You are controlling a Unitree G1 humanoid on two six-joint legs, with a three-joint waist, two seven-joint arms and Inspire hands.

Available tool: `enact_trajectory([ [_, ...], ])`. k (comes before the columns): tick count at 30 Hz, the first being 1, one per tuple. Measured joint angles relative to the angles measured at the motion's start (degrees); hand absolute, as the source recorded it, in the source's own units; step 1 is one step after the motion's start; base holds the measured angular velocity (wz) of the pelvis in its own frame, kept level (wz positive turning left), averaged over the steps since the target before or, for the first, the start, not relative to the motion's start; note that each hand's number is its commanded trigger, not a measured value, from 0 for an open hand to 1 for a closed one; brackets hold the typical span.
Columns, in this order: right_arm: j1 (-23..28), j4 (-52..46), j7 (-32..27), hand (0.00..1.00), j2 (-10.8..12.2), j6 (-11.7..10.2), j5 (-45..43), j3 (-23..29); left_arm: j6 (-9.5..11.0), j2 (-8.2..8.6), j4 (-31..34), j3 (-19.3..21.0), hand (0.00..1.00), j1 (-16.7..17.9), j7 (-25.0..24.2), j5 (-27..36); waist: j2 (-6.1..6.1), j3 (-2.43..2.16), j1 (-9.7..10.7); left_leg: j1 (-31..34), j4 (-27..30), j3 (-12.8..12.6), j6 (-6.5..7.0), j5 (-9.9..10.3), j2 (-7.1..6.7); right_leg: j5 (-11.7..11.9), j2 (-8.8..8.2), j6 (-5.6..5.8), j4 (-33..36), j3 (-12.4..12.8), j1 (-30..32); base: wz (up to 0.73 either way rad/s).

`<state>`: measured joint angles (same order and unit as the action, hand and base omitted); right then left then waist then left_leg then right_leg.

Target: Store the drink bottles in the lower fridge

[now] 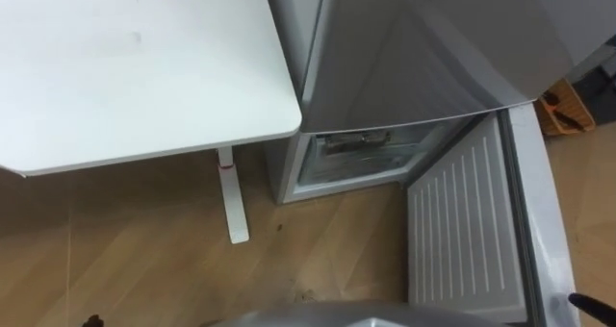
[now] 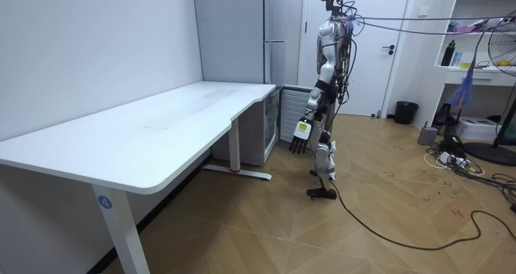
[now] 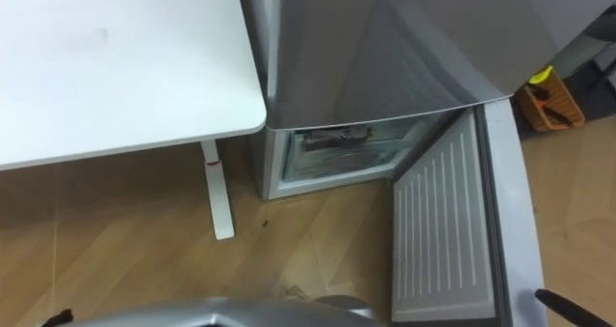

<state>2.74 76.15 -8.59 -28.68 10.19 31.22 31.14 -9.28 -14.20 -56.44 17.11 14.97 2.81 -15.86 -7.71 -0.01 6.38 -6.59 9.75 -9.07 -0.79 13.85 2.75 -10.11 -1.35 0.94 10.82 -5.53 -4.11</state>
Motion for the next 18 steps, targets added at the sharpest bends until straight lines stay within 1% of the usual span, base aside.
enact_trajectory([
  [1,0.0,0.0,0.0,0.00,0.0,0.0,0.0,0.0,0.0,0.00,0.0,0.0,0.00,-0.1,0.0,0.0,-0.08,0.09,0.0,0.0,0.0,0.0,0.00,0.0,0.00,0.0,0.00,0.00,0.0,0.0,0.0,0.00],
  [2,0.0,0.0,0.0,0.00,0.0,0.0,0.3,0.0,0.0,0.00,0.0,0.0,0.00,-0.1,-0.2,0.0,0.29,0.01,0.0,0.0,0.0,0.0,-0.01,0.0,0.00,0.0,0.00,0.00,0.0,0.0,0.0,0.00],
  [4,-0.3,0.0,0.0,0.00,0.0,0.0,1.5,0.1,0.0,0.00,0.0,0.0,0.00,-0.2,-0.7,0.0,0.42,0.11,0.1,0.0,0.0,-0.1,0.00,0.0,0.00,0.0,0.00,0.00,-0.1,0.0,0.0,0.00],
  [6,-0.7,0.2,0.0,0.00,0.0,0.0,3.1,0.1,0.0,0.00,0.0,-0.1,0.00,-0.5,-1.3,-0.1,0.78,0.09,0.3,0.0,0.3,0.2,-0.01,0.0,-0.01,0.0,0.00,0.00,-0.1,-0.2,0.0,0.02],
  [10,-1.2,0.2,0.0,0.00,0.0,0.0,4.8,0.1,0.0,0.00,0.1,-0.5,0.00,-0.7,-1.4,-0.1,0.99,0.08,0.9,-0.1,0.3,0.4,-0.01,0.0,-0.01,0.0,-0.03,0.01,-0.2,-0.6,0.1,0.04],
  [11,-1.3,0.2,0.1,0.00,0.0,0.0,5.3,0.5,0.0,0.01,0.1,-0.5,0.00,-0.6,-1.4,-0.1,1.22,0.15,1.2,0.0,0.2,0.4,-0.01,0.0,-0.01,0.0,-0.03,0.01,-0.2,-0.7,0.1,0.00],
  [13,-0.9,0.2,0.6,0.00,0.0,0.0,7.0,1.6,0.0,0.01,0.1,-0.4,0.00,-0.5,-1.4,-0.1,1.34,0.13,1.2,-0.1,0.1,0.4,-0.01,0.0,-0.01,0.0,-0.02,0.01,-0.2,-0.7,0.1,0.00],
  [14,-0.7,0.2,1.4,0.00,0.1,0.0,7.3,1.7,0.0,0.02,0.1,-0.5,0.00,-0.5,-1.4,-0.1,1.60,0.06,1.2,0.0,0.1,0.4,-0.01,0.0,-0.01,0.0,-0.02,0.01,-0.2,-0.7,0.0,0.00],
  [16,-0.5,0.2,2.2,0.00,0.3,0.0,7.3,1.6,0.0,0.04,0.0,-0.5,0.00,-0.5,-1.4,0.0,1.68,0.05,1.2,0.0,-0.1,0.5,-0.01,0.0,-0.01,0.0,-0.02,0.01,-0.2,-0.6,0.0,0.00],
  [18,-0.5,0.2,2.6,0.00,0.4,-0.1,9.0,-0.2,0.0,-0.03,-0.2,-1.6,0.00,-1.2,-1.2,0.0,1.78,-0.01,1.0,0.1,-0.2,0.3,-0.01,0.0,-0.01,0.0,-0.05,0.01,-0.2,-0.6,0.1,0.00],
])
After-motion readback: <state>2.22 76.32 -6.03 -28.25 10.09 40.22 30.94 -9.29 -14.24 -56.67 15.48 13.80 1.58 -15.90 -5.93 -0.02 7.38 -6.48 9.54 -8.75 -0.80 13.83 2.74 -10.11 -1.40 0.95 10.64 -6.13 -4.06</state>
